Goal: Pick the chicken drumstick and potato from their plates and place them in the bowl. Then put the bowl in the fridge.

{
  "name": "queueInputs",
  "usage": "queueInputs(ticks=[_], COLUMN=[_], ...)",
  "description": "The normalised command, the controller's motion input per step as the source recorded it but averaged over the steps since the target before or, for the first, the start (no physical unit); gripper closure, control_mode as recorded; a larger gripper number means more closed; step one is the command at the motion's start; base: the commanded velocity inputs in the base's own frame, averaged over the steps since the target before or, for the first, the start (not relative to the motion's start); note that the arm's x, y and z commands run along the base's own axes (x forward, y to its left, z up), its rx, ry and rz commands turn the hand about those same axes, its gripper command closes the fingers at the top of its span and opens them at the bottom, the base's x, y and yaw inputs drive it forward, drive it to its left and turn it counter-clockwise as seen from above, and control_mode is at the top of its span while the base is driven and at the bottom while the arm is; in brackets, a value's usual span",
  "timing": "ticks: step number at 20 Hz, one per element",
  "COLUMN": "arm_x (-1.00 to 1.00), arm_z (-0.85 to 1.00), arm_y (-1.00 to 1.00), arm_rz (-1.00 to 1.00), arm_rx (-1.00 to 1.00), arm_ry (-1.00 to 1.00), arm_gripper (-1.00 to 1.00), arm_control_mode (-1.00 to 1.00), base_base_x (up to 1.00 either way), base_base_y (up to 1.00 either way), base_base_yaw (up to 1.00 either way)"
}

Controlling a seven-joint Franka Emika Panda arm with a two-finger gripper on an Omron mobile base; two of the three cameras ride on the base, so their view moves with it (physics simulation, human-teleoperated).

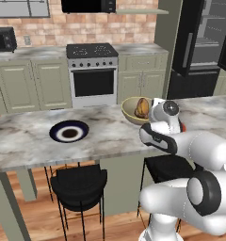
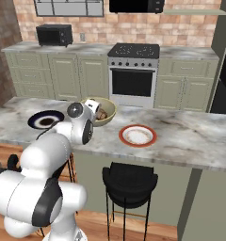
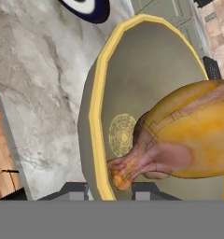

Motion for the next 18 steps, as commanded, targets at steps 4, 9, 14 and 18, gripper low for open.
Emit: queueInputs(ticks=[4,9,14,18], arm_x=[0.00,0.00,0.00,0.00], arm_z=[0.00,0.00,0.00,0.00], arm_y=[0.00,0.00,0.00,0.00], arm_rz=[0.00,0.00,0.00,0.00], arm_rx=[0.00,0.00,0.00,0.00], arm_ry=[0.00,0.00,0.00,0.00], arm_gripper=[1.00,1.00,1.00,1.00], arm_control_mode=[-1.00,1.00,1.00,1.00], base_base_x=[0.00,0.00,0.00,-0.08], base_base_y=[0.00,0.00,0.00,0.00], base_base_yaw=[0.00,0.00,0.00,0.02])
